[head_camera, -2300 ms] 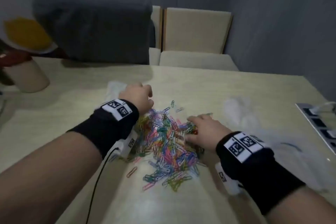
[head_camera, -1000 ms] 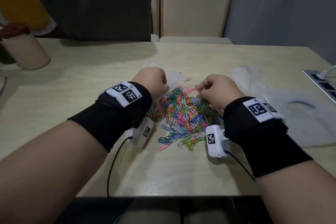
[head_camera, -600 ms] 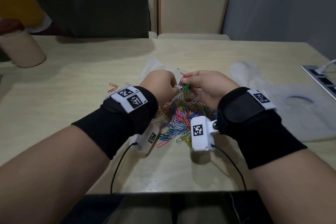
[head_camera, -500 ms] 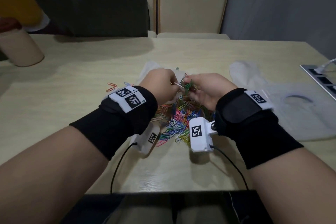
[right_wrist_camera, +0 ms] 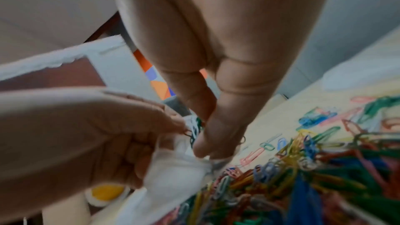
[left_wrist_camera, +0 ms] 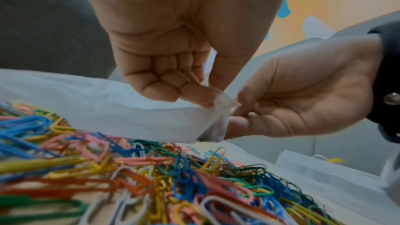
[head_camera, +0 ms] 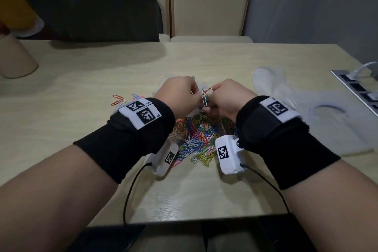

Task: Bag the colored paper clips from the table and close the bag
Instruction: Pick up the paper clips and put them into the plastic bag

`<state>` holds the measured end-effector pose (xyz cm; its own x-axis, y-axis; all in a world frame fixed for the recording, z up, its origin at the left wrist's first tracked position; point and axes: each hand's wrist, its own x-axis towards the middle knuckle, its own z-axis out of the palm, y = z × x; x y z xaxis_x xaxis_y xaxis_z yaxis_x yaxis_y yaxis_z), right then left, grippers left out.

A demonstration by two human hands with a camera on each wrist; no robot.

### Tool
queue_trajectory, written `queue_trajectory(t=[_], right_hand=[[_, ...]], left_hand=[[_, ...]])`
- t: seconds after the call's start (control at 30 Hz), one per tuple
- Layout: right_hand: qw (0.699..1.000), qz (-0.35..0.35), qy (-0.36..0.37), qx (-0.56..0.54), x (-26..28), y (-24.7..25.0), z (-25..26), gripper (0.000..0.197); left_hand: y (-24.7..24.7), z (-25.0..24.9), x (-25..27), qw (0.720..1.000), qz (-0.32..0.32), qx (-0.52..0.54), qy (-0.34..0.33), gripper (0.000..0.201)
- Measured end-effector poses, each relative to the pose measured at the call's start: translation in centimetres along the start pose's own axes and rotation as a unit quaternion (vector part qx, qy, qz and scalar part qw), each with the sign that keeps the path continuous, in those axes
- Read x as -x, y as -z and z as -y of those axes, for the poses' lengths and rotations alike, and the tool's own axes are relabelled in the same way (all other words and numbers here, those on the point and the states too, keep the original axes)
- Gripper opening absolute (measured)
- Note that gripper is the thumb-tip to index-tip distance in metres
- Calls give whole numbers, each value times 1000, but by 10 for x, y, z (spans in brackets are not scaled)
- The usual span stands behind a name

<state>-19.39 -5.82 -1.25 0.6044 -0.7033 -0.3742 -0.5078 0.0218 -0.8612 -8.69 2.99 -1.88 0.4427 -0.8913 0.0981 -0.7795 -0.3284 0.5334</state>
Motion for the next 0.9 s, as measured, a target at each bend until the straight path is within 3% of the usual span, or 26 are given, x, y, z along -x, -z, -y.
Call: queue_trajectory(t=[0.07, 0.13, 0.4, 0.57, 0.73, 0.9], right_hand=[[989, -51, 33, 132, -1, 2, -1, 14], [976, -86, 48, 195, 2, 1, -1, 19], [953, -121, 94, 260, 13, -3, 3, 19], [921, -159, 57, 351, 8, 17, 4, 27], [861, -77, -33, 501, 11, 26, -5, 27], [849, -25, -52, 526, 18, 19, -1, 73]], left_hand=[[-1, -1, 0, 1000, 2, -3, -8, 16], [-2, -2, -1, 1000, -2, -2, -14, 16], [-6, -2, -4, 998, -17, -49, -24, 15], [-16, 4, 1, 998, -19, -52, -7, 19], [-22, 5, 11, 999, 18, -38, -9, 20], [-7, 4, 3, 992, 8, -121, -48, 23]])
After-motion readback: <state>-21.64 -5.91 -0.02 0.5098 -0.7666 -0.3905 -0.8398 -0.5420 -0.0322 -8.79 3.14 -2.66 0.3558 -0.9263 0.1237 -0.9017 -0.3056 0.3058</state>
